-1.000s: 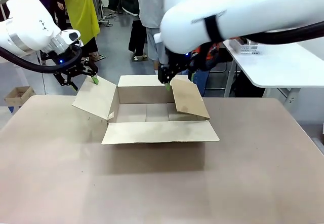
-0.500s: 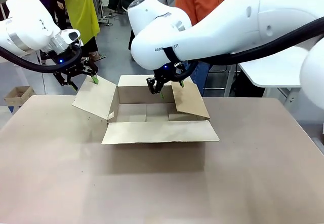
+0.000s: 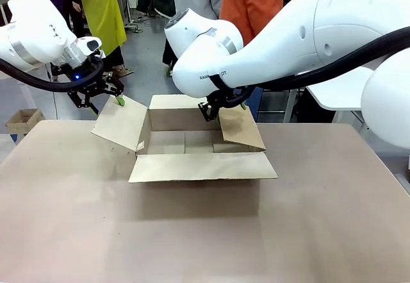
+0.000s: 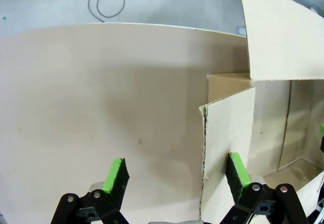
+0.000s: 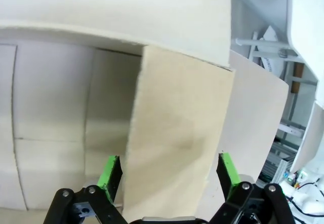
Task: Pack the gift set into the box.
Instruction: Place both hands on the side flaps of the Package Box and spread them outward, then lift both hands away from the flaps of the Package Box.
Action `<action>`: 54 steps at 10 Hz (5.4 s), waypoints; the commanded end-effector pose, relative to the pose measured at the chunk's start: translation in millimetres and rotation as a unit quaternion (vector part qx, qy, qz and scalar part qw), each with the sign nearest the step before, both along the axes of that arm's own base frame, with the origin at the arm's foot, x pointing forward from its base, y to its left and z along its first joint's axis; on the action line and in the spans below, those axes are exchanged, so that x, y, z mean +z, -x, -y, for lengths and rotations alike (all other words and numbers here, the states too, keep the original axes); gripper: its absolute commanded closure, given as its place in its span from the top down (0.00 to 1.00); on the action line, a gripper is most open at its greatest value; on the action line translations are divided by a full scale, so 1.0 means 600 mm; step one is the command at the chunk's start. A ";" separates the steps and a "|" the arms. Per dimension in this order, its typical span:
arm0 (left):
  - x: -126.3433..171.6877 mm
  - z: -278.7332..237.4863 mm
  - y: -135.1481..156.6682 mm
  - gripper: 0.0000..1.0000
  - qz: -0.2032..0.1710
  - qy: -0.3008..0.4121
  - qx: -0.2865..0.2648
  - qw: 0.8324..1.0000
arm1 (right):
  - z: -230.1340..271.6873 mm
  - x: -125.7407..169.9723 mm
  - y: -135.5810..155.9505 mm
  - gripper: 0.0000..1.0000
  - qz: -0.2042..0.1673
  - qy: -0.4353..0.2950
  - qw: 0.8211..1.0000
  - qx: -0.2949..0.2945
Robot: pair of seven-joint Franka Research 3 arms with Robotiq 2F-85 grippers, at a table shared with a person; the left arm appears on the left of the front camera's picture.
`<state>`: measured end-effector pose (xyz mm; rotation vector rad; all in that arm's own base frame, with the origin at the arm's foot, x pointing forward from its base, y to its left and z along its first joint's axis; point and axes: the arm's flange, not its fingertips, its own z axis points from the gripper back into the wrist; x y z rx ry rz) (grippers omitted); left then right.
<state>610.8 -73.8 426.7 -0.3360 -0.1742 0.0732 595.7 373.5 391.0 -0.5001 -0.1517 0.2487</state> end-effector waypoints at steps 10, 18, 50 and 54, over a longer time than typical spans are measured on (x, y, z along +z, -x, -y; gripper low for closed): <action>0.000 -0.002 0.006 1.00 0.003 -0.010 0.006 1.000 | 0.344 0.111 0.050 1.00 0.030 -0.317 0.941 -0.112; 0.000 -0.002 0.006 1.00 0.003 -0.010 0.006 1.000 | 0.435 0.073 0.030 1.00 0.040 -0.380 0.911 -0.155; 0.000 -0.002 0.006 1.00 0.003 -0.010 0.006 1.000 | 0.435 0.073 0.030 1.00 0.040 -0.380 0.911 -0.155; 0.033 -0.048 0.032 1.00 0.021 0.071 -0.069 0.995 | 0.479 0.135 0.054 1.00 0.029 -0.475 0.871 -0.124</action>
